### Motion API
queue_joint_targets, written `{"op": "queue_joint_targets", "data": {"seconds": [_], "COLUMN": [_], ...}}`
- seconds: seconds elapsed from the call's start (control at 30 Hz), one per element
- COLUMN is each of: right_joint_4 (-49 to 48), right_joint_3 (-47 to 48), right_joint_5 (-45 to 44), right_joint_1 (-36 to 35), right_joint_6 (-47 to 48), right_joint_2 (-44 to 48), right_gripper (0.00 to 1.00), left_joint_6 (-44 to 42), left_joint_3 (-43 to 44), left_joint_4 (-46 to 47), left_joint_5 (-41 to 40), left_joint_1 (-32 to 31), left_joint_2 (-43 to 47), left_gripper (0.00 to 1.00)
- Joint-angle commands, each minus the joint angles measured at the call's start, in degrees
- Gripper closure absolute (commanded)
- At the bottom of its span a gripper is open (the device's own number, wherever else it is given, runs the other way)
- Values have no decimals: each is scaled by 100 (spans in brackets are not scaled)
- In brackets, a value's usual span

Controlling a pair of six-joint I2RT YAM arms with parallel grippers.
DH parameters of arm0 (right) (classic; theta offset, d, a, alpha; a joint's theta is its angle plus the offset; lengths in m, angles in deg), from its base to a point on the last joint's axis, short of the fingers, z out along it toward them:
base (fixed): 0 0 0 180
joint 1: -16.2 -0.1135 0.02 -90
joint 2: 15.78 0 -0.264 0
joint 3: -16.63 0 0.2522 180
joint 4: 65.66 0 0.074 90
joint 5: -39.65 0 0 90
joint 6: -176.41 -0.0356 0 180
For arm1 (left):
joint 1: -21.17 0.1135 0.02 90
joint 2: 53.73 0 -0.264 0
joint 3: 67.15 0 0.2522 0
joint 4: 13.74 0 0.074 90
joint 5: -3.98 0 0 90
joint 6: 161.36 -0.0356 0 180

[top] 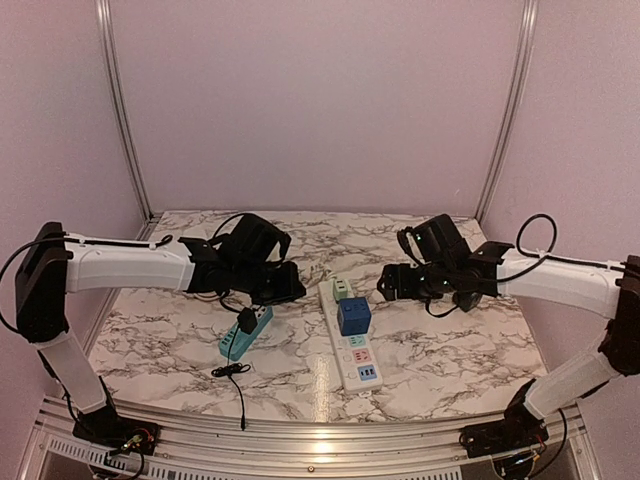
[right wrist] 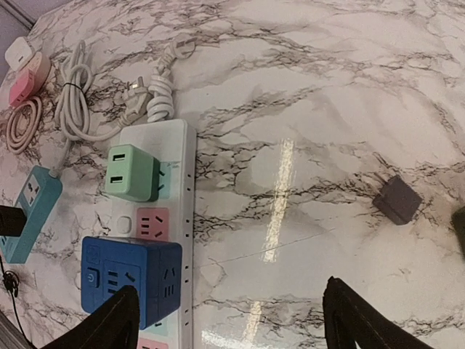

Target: Pull the plug off the socket

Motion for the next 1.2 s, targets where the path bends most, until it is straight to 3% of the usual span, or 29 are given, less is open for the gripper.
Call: {"op": "queue_joint_targets", "data": {"seconds": [0.0,0.3,0.67,0.93,1.17], "right_joint_4": [500,1106,1307,1111,1023], "right_joint_3": [681,1665,1790,1835,1641], "right_joint_5": [-467,-915,-1211,-1309,-1296], "right_joint_1": [-729,-1676,-1923,-1929,-2020], "right_joint_6": [-265,-492,-620,-549,-546], "right_joint_2": [-478,-1583,-2126,-2300,-2203], "right_gripper": [16,20,23,31,54], "left_joint_6": [3,-171,-72,181,395], "left_joint_3": [-210,-193,-9,183,236], "left_joint_4": [173,280,610,1015,1270], "left_joint_5": [4,280,521,913,1062], "left_joint_1": [97,277,281,256,209], "left_joint_2": [211,70,-360,-812,-1118], "left_gripper": [94,94,94,94,94]}}
